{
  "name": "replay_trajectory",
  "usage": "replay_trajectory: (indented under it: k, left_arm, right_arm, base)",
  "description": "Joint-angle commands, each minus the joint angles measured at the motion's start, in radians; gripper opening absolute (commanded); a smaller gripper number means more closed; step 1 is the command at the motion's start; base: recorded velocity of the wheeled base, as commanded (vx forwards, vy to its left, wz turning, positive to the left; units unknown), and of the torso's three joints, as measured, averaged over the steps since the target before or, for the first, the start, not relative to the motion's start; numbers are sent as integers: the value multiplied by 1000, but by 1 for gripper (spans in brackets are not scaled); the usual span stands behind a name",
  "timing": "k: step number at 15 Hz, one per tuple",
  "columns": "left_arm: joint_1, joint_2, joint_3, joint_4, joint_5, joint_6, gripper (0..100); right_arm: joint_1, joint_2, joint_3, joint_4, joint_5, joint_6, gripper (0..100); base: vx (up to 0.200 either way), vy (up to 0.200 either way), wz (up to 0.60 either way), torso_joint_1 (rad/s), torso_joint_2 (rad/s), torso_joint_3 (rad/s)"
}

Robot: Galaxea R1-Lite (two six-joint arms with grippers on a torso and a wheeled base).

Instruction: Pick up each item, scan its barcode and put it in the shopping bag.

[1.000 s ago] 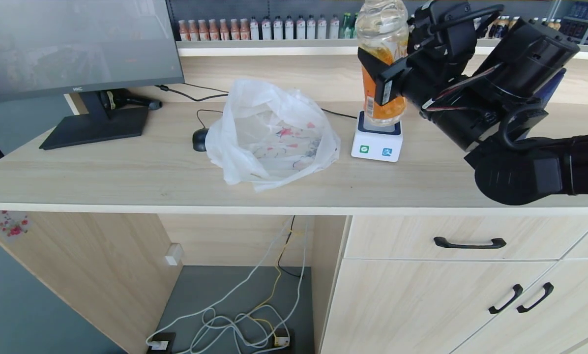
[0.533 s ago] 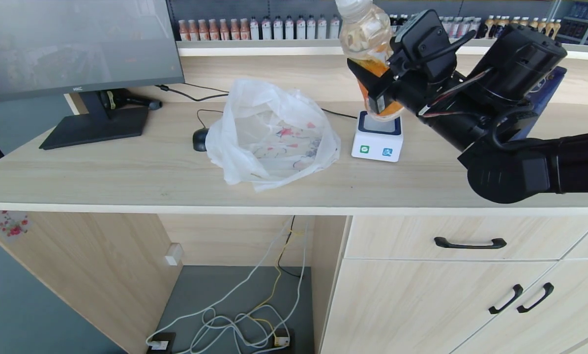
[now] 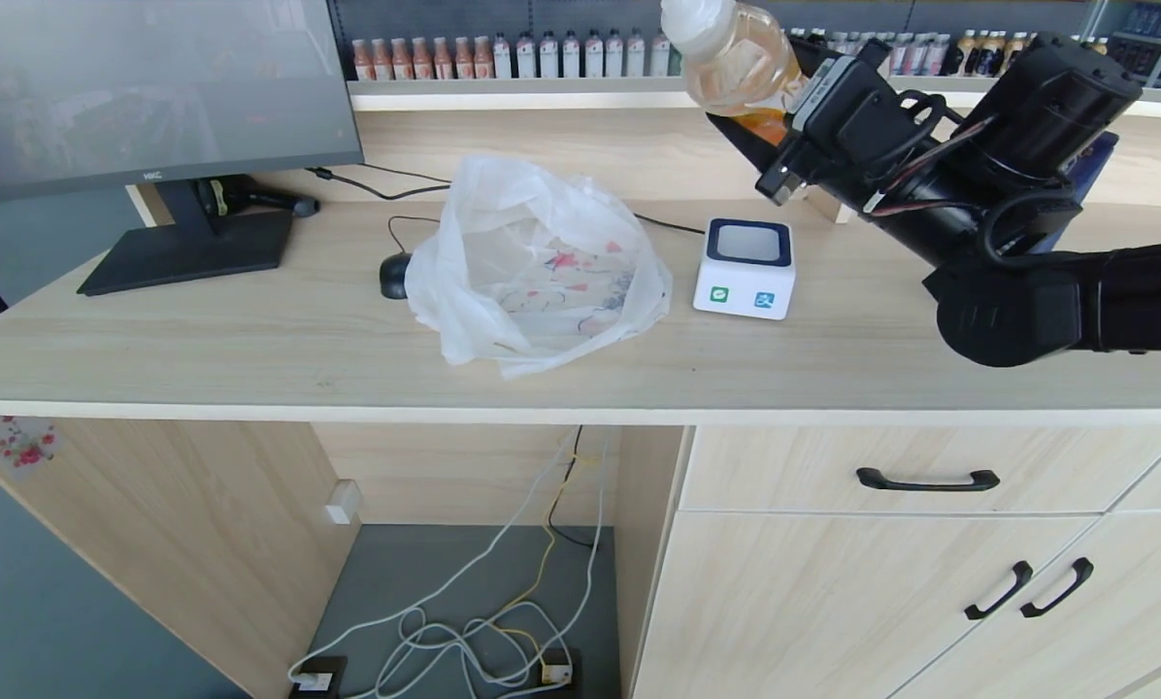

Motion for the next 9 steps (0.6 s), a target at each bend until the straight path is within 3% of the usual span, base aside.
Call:
replay_trajectory:
  k: [1, 9]
  left_arm:
    - [0, 0, 0, 0, 0, 0, 0]
    - [0, 0, 0, 0, 0, 0, 0]
  right_arm:
    - [-2, 35, -21, -1, 44, -48, 0]
    - [-15, 53, -2, -6, 172, -97, 0]
  base:
    - [0, 0, 0, 0, 0, 0]
    - [0, 0, 0, 0, 0, 0]
